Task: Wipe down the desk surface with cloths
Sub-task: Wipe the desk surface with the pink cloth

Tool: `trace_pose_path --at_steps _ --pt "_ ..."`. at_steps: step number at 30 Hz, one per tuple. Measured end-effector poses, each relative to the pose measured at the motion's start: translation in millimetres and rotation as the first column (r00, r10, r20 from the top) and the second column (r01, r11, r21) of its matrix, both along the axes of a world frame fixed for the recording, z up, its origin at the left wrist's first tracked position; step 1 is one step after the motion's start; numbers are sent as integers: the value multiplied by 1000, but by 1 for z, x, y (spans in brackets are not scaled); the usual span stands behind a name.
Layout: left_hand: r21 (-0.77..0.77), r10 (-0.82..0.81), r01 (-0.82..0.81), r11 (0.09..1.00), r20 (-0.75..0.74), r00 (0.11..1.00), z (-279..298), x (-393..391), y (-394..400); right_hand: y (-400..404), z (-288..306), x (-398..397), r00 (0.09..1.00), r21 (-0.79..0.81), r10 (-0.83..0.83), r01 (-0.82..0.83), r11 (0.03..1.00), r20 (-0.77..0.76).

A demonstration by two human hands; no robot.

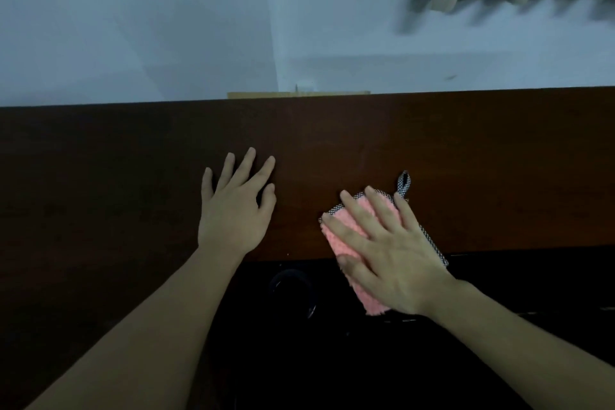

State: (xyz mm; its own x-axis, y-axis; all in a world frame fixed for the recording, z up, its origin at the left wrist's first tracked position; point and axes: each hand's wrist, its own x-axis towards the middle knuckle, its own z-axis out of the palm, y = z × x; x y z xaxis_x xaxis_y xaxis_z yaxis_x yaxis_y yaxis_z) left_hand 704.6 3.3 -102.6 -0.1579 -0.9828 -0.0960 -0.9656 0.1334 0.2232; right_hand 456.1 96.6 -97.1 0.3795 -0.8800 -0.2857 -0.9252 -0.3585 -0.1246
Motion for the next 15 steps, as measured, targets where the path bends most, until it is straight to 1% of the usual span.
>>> trace_pose_path --at_steps 3,5,7,9,12,15 --pt "3 -4 4 1000 -1 1000 0 1 0 -25 0 0 998 -51 -61 61 997 -11" --pt "0 -8 8 1000 2 1000 -1 0 -1 -56 0 0 989 -87 -143 140 986 -30" --pt "-11 -4 4 1000 4 1000 -2 1 -1 -87 -1 3 971 -97 -235 230 968 -49" --pt "-17 -6 6 1000 -1 1000 -1 0 -1 -102 -2 7 958 -100 -279 272 957 -70" --pt "-15 -17 17 1000 -8 1000 0 0 1 -81 2 15 961 -85 -270 265 961 -62" --pt "-1 -26 26 1000 -23 999 3 1 -1 -22 6 19 981 -58 -188 185 981 -44"
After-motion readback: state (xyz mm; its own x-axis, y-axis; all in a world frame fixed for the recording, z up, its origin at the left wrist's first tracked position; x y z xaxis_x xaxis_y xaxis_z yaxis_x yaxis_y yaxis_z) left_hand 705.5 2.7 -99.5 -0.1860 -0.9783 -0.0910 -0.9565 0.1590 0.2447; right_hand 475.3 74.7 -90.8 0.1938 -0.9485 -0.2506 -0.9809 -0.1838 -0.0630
